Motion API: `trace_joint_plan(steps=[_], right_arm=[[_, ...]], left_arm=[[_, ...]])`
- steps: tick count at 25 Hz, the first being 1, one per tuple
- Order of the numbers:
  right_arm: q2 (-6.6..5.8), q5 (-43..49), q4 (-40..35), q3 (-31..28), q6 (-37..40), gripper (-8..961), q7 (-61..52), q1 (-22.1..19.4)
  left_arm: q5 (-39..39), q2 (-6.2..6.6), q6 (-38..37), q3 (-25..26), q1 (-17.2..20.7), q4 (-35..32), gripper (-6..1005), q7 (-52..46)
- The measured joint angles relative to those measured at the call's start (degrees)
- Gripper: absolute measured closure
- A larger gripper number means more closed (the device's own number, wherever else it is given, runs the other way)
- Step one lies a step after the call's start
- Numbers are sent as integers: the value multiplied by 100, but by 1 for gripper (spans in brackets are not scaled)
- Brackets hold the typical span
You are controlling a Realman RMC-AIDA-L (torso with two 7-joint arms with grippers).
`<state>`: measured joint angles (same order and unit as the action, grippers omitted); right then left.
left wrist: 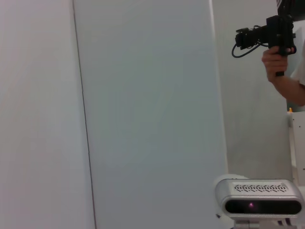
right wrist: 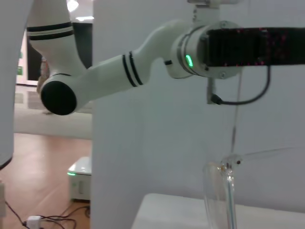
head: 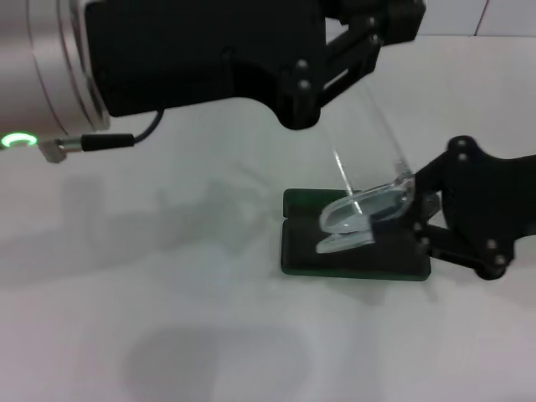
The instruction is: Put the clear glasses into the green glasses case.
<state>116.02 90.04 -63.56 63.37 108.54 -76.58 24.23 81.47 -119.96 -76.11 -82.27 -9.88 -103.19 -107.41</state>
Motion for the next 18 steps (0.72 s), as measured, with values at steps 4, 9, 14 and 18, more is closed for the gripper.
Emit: trace_joint_plan(steps=[4, 9, 14, 18], right_arm=[[1, -209, 48, 290, -117, 896, 171, 36], [-6, -498, 61, 400, -125, 896, 301, 23], [-13, -692, 63, 405, -35, 896, 428, -34], [-12, -784, 74, 396, -1, 896, 495, -62]], left_arm=[[13, 7, -1, -69, -12, 173, 916, 1], [59, 8, -2, -76, 0, 274, 916, 23], [72, 8, -81, -52, -48, 385, 916, 27], [72, 11, -91, -42, -63, 459, 916, 23]])
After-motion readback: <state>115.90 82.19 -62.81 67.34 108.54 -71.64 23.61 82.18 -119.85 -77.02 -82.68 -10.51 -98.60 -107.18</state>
